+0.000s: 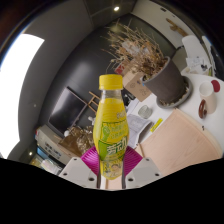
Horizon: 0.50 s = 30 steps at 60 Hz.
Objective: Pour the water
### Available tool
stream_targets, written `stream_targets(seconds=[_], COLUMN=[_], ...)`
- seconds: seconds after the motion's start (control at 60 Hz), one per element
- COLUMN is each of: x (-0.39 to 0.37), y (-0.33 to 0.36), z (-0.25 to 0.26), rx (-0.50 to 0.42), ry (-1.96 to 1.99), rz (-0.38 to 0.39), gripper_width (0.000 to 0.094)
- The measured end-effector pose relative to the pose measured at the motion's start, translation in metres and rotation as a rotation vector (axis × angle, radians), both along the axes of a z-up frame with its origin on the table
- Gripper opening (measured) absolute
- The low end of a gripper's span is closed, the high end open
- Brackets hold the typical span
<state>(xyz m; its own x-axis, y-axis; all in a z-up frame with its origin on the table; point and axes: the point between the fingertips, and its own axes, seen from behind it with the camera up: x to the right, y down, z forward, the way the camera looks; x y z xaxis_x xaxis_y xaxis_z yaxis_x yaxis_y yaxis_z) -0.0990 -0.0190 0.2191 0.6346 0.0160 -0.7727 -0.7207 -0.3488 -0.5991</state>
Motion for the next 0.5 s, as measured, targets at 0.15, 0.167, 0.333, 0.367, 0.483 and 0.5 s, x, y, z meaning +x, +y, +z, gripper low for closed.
stream_targets(seconds=[0.15, 0.167, 0.333, 0.367, 0.483, 0.5], x=[0.076, 0.085, 0.152, 0.163, 0.188, 0.191], y=[0.023, 0.025, 0.042, 0.044, 0.050, 0.051], z=[0.010, 0.008, -0.015, -0.020, -0.028, -0.029], rx=[-0.027, -0.029, -0.077, -0.080, -0.097, -0.096], ry=[0.402, 0.432, 0.733, 0.794, 1.009, 1.036], rz=[-0.051, -0.057, -0.109, -0.121, -0.135, -0.135], gripper_width=[0.0270, 0.0272, 0.0273, 0.0272, 0.0273, 0.0273])
